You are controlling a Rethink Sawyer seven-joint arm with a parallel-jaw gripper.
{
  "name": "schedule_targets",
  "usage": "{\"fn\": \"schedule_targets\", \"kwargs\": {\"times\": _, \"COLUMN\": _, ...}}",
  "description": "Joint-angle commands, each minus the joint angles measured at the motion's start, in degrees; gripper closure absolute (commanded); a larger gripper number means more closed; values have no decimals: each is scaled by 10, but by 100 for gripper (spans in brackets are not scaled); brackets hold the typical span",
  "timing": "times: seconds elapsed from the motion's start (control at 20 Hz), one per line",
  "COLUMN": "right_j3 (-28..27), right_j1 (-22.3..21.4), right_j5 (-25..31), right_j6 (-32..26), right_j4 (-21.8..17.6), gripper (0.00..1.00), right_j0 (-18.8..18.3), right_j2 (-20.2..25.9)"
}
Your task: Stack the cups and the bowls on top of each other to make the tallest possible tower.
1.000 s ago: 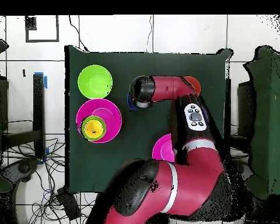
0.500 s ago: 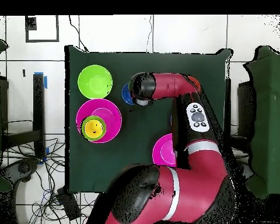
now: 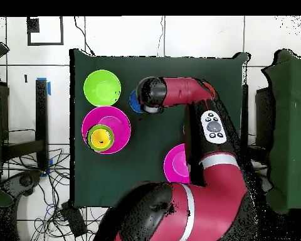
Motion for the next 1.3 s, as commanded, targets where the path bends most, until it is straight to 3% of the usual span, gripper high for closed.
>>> {"fn": "schedule_targets", "kwargs": {"times": 0.05, "right_j3": 117, "right_j1": -62, "right_j5": 58, "right_j6": -96, "right_j4": 25, "gripper": 100, "right_j0": -30, "right_j2": 51}}
{"fn": "schedule_targets", "kwargs": {"times": 0.2, "right_j3": 196, "right_j1": -123, "right_j5": 50, "right_j6": -108, "right_j4": 59, "gripper": 100, "right_j0": -65, "right_j2": 86}}
{"fn": "schedule_targets", "kwargs": {"times": 0.35, "right_j3": 243, "right_j1": -153, "right_j5": 37, "right_j6": -112, "right_j4": 73, "gripper": 100, "right_j0": -90, "right_j2": 114}}
{"fn": "schedule_targets", "kwargs": {"times": 0.85, "right_j3": 241, "right_j1": -152, "right_j5": 38, "right_j6": -91, "right_j4": 41, "gripper": 100, "right_j0": -82, "right_j2": 113}}
{"fn": "schedule_targets", "kwargs": {"times": 1.1, "right_j3": 311, "right_j1": -171, "right_j5": -74, "right_j6": -3, "right_j4": 83, "gripper": 100, "right_j0": -85, "right_j2": 145}}
{"fn": "schedule_targets", "kwargs": {"times": 1.3, "right_j3": 353, "right_j1": -190, "right_j5": -105, "right_j6": 45, "right_j4": 108, "gripper": 100, "right_j0": -62, "right_j2": 158}}
